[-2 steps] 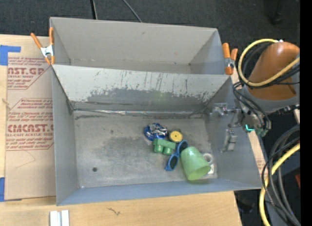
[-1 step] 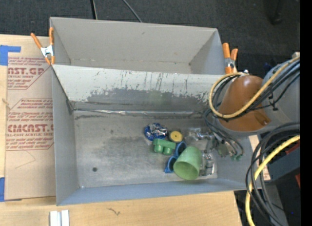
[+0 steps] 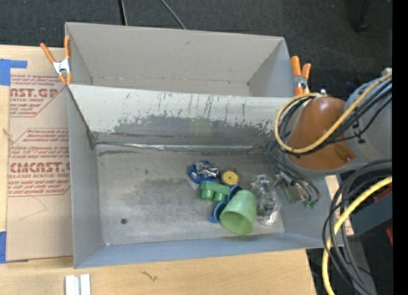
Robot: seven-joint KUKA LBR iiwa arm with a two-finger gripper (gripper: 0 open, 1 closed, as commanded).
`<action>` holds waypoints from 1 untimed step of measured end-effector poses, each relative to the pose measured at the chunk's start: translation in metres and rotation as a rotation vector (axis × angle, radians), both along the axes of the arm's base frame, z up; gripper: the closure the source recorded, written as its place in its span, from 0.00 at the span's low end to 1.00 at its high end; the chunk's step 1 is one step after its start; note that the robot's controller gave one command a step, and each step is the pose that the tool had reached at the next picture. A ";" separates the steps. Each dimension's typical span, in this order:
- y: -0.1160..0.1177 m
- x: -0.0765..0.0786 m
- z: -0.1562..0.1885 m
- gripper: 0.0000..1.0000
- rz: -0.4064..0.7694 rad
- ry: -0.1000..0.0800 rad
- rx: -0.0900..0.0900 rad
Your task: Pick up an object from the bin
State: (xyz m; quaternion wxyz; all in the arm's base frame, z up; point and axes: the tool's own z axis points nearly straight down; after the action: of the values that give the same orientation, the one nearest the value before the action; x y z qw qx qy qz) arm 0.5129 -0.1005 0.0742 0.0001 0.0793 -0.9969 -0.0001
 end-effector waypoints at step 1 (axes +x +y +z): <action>0.000 0.000 0.000 0.00 0.000 0.000 0.000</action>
Offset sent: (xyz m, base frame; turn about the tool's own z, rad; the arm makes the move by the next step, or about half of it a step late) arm 0.0000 0.0000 0.0000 0.0000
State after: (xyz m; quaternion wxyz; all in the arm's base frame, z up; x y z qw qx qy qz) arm 0.5130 -0.1005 0.0742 -0.0001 0.0794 -0.9968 0.0001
